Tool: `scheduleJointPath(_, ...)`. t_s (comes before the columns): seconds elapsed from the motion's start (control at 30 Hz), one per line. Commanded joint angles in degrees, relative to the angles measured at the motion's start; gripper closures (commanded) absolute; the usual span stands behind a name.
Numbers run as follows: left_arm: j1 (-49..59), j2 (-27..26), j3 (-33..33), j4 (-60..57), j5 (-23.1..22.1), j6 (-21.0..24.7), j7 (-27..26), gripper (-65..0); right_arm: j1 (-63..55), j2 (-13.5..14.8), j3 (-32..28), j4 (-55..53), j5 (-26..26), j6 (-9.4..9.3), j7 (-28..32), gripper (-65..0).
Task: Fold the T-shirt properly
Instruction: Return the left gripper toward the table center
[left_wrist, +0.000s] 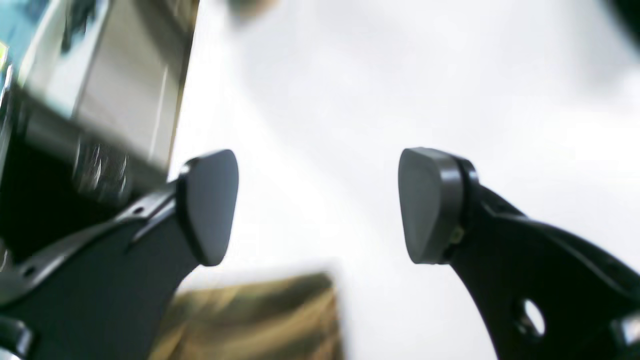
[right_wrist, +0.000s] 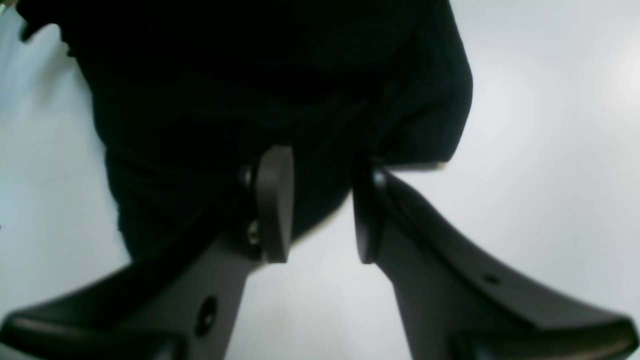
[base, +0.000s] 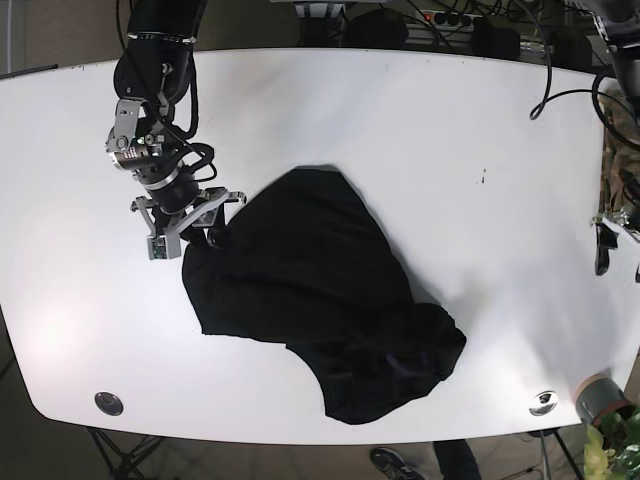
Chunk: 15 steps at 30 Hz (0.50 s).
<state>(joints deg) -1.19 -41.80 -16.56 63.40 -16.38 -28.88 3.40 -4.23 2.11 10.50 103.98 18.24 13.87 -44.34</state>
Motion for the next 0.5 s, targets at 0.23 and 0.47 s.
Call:
scheduleJointPath(0.23,8.53,7.74,-0.72,20.78,-0.45,0.36,1.13,-45.7,-2.85,1.1,-7.29,5.33,0.71,-0.29,1.13,-19.5)
scheduleJointPath(0.47,12.14,15.91,-0.72,32.82,-0.45,0.36,11.06,-45.7,-3.2,1.1,-8.96,5.42,0.71,-0.37,1.13,-30.3)
